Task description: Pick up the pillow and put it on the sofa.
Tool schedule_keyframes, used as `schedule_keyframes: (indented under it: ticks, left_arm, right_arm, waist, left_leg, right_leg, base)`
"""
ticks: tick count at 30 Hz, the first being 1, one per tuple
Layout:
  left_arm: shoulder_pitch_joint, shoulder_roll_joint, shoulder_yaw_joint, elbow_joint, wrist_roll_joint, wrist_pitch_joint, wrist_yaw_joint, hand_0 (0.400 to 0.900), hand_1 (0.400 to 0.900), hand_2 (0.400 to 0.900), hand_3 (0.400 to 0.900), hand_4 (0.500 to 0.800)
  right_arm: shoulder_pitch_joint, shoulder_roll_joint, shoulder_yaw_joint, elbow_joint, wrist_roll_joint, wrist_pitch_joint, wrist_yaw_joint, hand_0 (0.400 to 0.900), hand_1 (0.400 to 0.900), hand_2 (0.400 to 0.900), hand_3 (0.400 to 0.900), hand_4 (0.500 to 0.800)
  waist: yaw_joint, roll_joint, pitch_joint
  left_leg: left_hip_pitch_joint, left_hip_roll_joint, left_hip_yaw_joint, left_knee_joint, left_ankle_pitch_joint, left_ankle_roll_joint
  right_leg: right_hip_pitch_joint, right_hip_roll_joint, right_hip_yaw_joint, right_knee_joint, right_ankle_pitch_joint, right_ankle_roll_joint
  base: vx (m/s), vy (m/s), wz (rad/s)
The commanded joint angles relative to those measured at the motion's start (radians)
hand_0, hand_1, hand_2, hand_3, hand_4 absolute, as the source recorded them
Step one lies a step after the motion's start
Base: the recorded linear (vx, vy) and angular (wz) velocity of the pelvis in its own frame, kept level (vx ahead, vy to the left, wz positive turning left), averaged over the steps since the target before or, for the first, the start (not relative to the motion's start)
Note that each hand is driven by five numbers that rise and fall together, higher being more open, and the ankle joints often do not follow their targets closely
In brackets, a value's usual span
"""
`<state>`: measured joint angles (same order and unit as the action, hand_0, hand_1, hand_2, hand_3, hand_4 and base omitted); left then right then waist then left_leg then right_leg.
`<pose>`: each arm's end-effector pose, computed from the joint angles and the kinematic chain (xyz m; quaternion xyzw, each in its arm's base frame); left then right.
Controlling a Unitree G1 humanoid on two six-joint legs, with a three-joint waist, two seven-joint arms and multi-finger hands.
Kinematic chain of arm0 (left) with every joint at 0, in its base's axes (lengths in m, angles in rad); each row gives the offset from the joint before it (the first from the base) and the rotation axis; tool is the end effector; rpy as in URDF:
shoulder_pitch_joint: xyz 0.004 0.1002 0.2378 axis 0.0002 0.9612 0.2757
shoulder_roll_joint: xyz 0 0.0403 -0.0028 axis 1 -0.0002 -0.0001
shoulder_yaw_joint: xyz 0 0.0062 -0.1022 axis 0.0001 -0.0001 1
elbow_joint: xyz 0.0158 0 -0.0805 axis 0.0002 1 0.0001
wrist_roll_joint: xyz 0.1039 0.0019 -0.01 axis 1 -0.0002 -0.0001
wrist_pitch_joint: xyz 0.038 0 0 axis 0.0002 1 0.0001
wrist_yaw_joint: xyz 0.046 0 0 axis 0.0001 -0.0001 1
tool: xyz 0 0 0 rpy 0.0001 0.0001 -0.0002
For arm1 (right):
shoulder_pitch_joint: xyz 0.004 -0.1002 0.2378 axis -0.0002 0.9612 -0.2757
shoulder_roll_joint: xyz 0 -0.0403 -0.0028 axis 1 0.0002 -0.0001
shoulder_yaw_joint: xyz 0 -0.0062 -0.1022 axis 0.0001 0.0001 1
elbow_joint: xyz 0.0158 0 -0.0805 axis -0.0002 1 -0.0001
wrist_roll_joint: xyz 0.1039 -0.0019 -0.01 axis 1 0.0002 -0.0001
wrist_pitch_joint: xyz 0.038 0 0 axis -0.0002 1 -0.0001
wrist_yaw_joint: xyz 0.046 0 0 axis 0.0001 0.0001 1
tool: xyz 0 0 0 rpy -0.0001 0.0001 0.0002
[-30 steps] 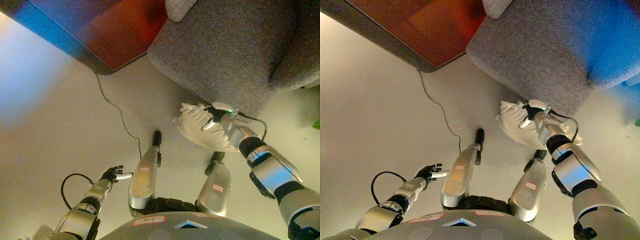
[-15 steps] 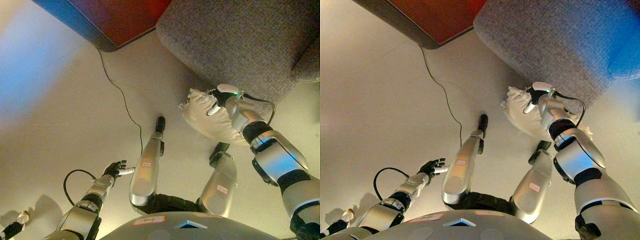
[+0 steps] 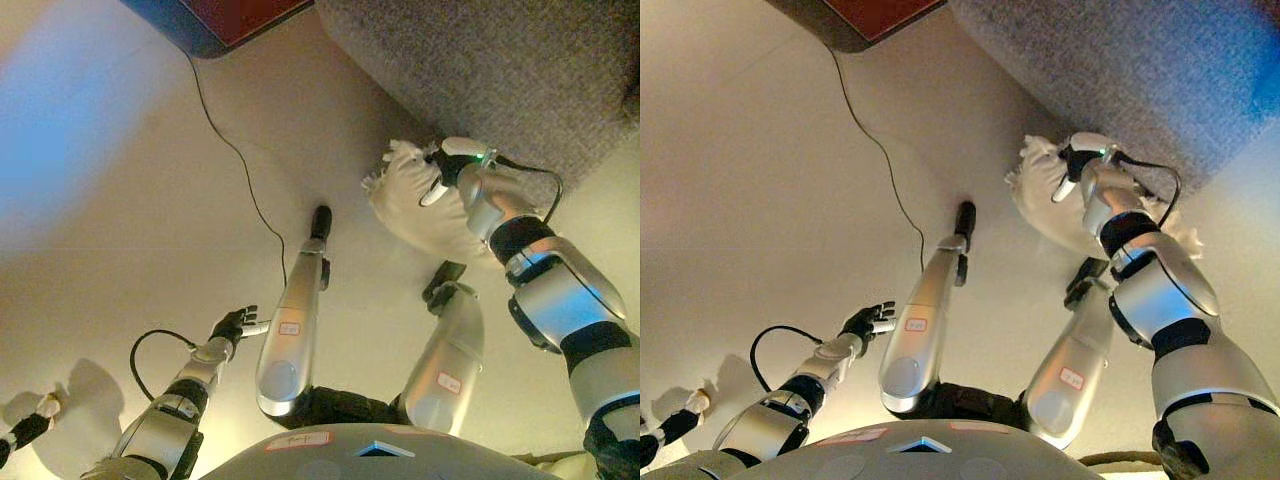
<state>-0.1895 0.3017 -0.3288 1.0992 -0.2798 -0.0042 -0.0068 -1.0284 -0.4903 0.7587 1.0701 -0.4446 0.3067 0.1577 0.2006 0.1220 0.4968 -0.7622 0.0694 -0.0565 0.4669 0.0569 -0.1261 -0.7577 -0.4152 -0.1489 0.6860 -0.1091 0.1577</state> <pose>0.1600 0.2187 -0.0877 0.1055 0.4509 -0.0026 0.8863 0.3575 -0.2016 0.1270 -0.6640 0.2142 0.0559 0.7142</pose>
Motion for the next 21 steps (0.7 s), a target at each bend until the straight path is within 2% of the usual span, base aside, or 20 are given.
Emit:
schedule_keyframes:
  ticks: [1,4,10,11,12,15,21]
  left_arm:
    - [0.065,0.084,0.003,-0.011,-0.054,-0.019,0.044,0.9,0.9,0.9,0.9,0.8]
    - [0.074,0.083,0.005,-0.021,-0.078,-0.024,0.045,0.9,0.9,0.9,0.9,0.8]
    - [0.11,0.061,0.01,-0.045,-0.094,-0.049,0.031,0.9,0.9,0.9,0.9,0.8]
    - [0.115,0.058,0.01,-0.049,-0.095,-0.05,0.031,0.9,0.9,0.9,0.9,0.8]
    - [0.127,0.057,0.008,-0.052,-0.096,-0.053,0.029,0.9,0.9,0.9,0.9,0.8]
    - [0.145,0.053,0.006,-0.071,-0.098,-0.061,0.033,0.9,0.9,0.9,0.9,0.8]
    - [0.173,0.05,0.001,-0.104,-0.1,-0.085,0.035,0.9,0.9,0.9,0.9,0.8]
  right_arm:
    - [-0.104,-0.076,0.02,0.017,-0.065,0.102,0.014,0.9,0.9,0.9,0.9,0.8]
    - [-0.141,-0.067,0.023,0.06,-0.055,0.201,-0.008,0.9,0.9,0.9,0.9,0.8]
    - [-0.202,-0.053,0.015,0.115,-0.057,0.297,0.01,0.9,0.9,0.9,0.9,0.8]
    - [-0.209,-0.053,0.015,0.12,-0.058,0.305,0.016,0.9,0.9,0.9,0.9,0.8]
    - [-0.21,-0.052,0.016,0.126,-0.067,0.313,0.03,0.9,0.9,0.9,0.9,0.8]
    - [-0.225,-0.048,0.022,0.149,-0.064,0.331,0.062,0.9,0.9,0.9,0.9,0.8]
    - [-0.259,-0.041,0.013,0.202,-0.054,0.324,0.124,0.9,0.9,0.9,0.9,0.8]
  waist:
    - [0.031,0.054,0.023]
    - [0.036,0.077,0.023]
    - [0.043,0.125,0.023]
    - [0.045,0.129,0.023]
    - [0.046,0.134,0.023]
    - [0.052,0.147,0.023]
    - [0.064,0.175,0.023]
  left_leg:
    - [-0.008,0.031,-0.022,0.102,-0.11,0.042]
    - [-0.055,0.023,-0.019,0.134,-0.113,0.047]
    - [-0.117,0.001,-0.009,0.164,-0.115,0.052]
    - [-0.123,-0.002,-0.008,0.167,-0.115,0.052]
    - [-0.115,-0.003,-0.008,0.183,-0.145,0.049]
    - [-0.139,-0.01,-0.006,0.198,-0.15,0.052]
    - [-0.189,-0.031,0.002,0.234,-0.157,0.055]
  right_leg:
    - [-0.048,-0.007,0.069,0.003,0.042,-0.003]
    - [-0.098,-0.012,0.081,0.04,0.034,-0.011]
    - [-0.175,-0.016,0.11,0.089,0.022,-0.02]
    - [-0.183,-0.016,0.113,0.094,0.021,-0.021]
    - [-0.179,-0.016,0.118,0.114,-0.007,-0.015]
    - [-0.205,-0.017,0.125,0.13,-0.011,-0.019]
    - [-0.26,-0.02,0.141,0.163,-0.01,-0.023]
  base:
    - [-0.06,0.064,0.02]
    - [-0.05,0.074,0.02]
    - [-0.04,0.089,0.07]
    - [0.04,0.058,0.03]
    - [0.04,0.059,0.01]
    - [0.0,0.054,0.03]
    - [-0.02,0.049,0.05]
